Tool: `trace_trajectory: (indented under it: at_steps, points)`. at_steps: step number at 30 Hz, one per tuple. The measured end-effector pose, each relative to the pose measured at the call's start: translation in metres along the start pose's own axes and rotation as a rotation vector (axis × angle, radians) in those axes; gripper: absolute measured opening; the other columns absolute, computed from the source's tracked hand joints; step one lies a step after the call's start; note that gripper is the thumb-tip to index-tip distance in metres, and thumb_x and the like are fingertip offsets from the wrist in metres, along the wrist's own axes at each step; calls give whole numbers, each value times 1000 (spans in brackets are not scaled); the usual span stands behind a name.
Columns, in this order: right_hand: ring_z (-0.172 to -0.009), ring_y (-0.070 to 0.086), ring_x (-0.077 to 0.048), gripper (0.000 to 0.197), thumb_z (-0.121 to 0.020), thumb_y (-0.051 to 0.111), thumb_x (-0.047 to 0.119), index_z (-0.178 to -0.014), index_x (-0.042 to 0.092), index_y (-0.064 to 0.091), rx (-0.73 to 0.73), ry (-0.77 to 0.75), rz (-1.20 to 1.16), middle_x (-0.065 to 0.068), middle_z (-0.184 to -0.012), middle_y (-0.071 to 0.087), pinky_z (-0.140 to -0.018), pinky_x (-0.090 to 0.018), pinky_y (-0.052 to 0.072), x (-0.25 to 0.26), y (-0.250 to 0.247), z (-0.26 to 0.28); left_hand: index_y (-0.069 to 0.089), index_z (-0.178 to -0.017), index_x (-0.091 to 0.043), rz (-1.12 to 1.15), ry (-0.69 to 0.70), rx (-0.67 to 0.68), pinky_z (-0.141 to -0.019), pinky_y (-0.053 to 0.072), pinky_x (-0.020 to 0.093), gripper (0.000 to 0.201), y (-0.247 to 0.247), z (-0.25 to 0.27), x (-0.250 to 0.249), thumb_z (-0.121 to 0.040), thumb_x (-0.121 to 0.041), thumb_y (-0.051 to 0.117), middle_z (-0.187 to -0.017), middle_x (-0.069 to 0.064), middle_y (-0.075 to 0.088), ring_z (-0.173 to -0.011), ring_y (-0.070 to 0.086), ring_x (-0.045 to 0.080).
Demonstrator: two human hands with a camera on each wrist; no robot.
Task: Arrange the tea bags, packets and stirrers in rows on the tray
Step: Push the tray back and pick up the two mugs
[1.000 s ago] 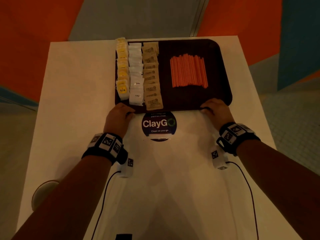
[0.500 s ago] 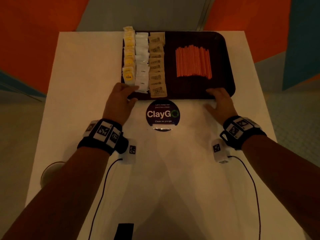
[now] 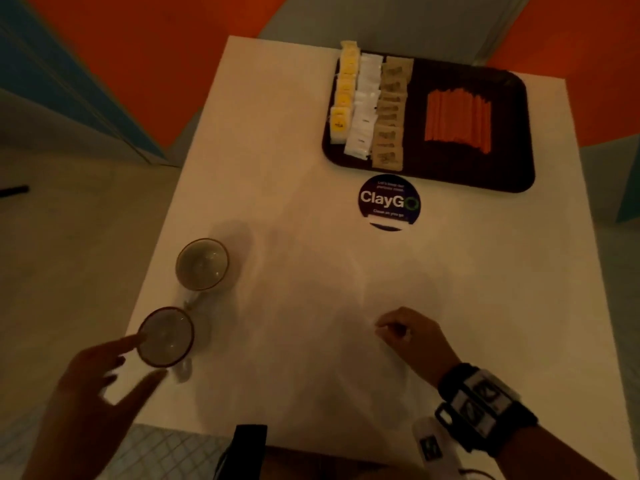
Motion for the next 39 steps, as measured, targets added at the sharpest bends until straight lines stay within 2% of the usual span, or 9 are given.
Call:
trace_trajectory:
  at_steps: [5,9,13,16,21,24,27,32,39]
  points:
    - [-73,48,9,30,-82,54,40,-91,17,69,146,-85,22,21,-81,52,-72,-6,33,52,69,-13,43,-119,-24,28,-87,24,-77,50,38,88,24,0,16,-46,-28,90,-106,5,54,-90,56,23]
    - [-78,49,-12,19,-90,58,23,-106,16,66,240,-118,13,0,-86,56,-75,-17,37,104,120,-28,33,-108,-23,142,-85,60,-63,49,29,77,29,-13,17,-54,-28,88,-88,-1,59,-77,61,17]
    - [-74,47,-2,33,-91,57,25,-124,24,57,269,-73,-102,8,-84,53,-71,-4,34,142,156,-45,32,-130,-3,116,-32,81,-59,39,10,91,23,-27,20,-61,-28,85,-90,-24,53,-72,59,1]
    - [-80,49,-8,44,-91,57,20,-133,27,48,300,-8,-180,1,-90,56,-72,-5,36,159,175,-59,-7,-146,-25,152,-19,170,-60,37,7,120,19,-33,18,-65,-27,83,-75,-12,68,-69,61,-4]
    - [-83,51,-8,46,-91,57,16,-135,21,45,284,28,-228,3,-92,57,-74,-3,36,171,188,-77,-17,-145,-30,143,59,188,-60,39,8,123,14,-44,16,-70,-19,79,-66,-6,69,-66,64,-5]
    - [-79,54,-7,36,-91,55,12,-126,16,54,300,75,-358,6,-87,59,-77,-21,46,170,190,-84,-7,-148,-18,125,109,226,-58,43,5,114,12,-49,12,-72,-13,78,-75,-11,68,-65,62,-8]
    - [-61,48,-3,24,-92,52,8,-113,18,61,302,188,-598,17,-67,59,-60,-19,42,169,191,-87,22,-142,8,64,183,225,-62,40,-1,88,11,-58,9,-74,-10,76,-97,-34,62,-68,59,-13]
    - [-54,49,4,8,-90,59,17,-96,19,63,185,203,-553,12,-69,57,-55,-11,41,166,176,-93,47,-120,-23,55,148,216,-59,39,11,56,11,-79,6,-73,-27,77,-72,-9,67,-68,61,-1]
    - [-60,34,-8,31,-94,50,21,-64,16,43,74,3,-52,4,-64,35,-56,-18,26,168,150,-106,59,-75,-14,87,106,190,-48,41,17,24,12,-104,-6,-71,-26,80,-66,3,63,-57,56,12]
Point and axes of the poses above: each hand's wrist, its own z-axis away from the middle knuckle, its own y-axis out of the palm, x = y × z, the point moved 6 cm from there along -z, towards the middle knuckle
